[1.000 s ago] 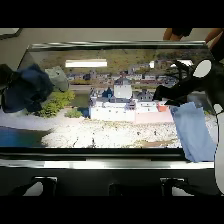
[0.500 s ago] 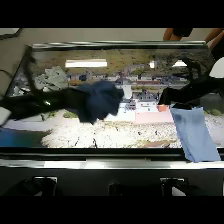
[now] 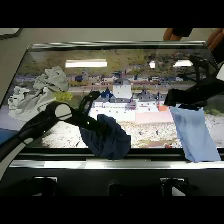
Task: Fold the shirts.
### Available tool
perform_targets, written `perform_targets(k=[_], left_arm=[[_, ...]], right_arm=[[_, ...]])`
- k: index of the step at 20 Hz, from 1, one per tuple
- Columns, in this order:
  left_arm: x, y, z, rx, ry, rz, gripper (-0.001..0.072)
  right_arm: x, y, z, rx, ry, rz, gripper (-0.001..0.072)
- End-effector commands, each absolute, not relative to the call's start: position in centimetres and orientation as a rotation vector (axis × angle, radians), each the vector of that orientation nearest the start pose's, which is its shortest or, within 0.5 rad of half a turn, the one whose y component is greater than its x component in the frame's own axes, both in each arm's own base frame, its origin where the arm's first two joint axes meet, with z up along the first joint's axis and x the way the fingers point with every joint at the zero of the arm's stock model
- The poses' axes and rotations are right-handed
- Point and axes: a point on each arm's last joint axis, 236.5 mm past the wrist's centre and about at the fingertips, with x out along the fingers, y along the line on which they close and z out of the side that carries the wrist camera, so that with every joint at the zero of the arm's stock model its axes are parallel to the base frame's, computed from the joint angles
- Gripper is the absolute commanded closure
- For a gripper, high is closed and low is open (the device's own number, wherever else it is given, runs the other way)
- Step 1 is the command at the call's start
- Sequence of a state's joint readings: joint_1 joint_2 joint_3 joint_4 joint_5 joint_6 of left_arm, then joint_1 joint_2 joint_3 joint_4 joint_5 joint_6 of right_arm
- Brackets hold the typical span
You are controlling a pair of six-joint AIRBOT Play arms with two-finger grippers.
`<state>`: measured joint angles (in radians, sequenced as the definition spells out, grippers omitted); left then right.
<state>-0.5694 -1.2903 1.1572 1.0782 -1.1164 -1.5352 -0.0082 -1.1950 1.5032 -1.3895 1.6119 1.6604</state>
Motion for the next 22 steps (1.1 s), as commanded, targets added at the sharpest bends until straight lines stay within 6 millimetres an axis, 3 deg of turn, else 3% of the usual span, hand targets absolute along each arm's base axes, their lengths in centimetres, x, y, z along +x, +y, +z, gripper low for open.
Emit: perform_targets(k=[1,3,5,7,10,12,16,21,22], left_arm=[[32.0,-23.9,4.9,-0.038,1.323,-0.649,-0.0006],[34.3,-18.3,6.2,-0.114,1.313,-0.528,-0.0005],[34.1,-13.6,4.8,-0.191,1.389,-0.428,-0.0005],[32.4,-10.8,1.5,-0.256,1.489,-0.357,0.0],[28.0,-8.9,-4.1,-0.329,1.638,-0.31,0.0003],[27.0,-9.9,-6.4,-0.428,1.643,-0.308,0.0004],[26.7,-14.0,-9.0,-0.601,1.623,-0.347,0.006],[28.0,-17.7,-9.6,-0.678,1.578,-0.394,0.0063],[28.3,-17.8,-9.8,-0.679,1.57,-0.387,0.0137]], right_arm=[[34.5,4.6,10.2,0.223,1.36,0.109,0.004],[33.0,6.3,6.1,0.269,1.48,0.168,0.004],[31.4,8.5,2.0,0.372,1.58,0.225,0.0041],[29.5,10.7,-1.3,0.479,1.659,0.282,0.0041],[26.6,12.4,-3.4,0.556,1.746,0.34,0.0041],[25.9,12.3,-4.7,0.566,1.761,0.321,0.0041],[25.4,12.2,-6.3,0.583,1.758,0.288,0.0041],[24.6,13.7,-6.9,0.599,1.769,0.309,0.0041],[24.2,14.4,-7.2,0.573,1.775,0.323,0.004]])
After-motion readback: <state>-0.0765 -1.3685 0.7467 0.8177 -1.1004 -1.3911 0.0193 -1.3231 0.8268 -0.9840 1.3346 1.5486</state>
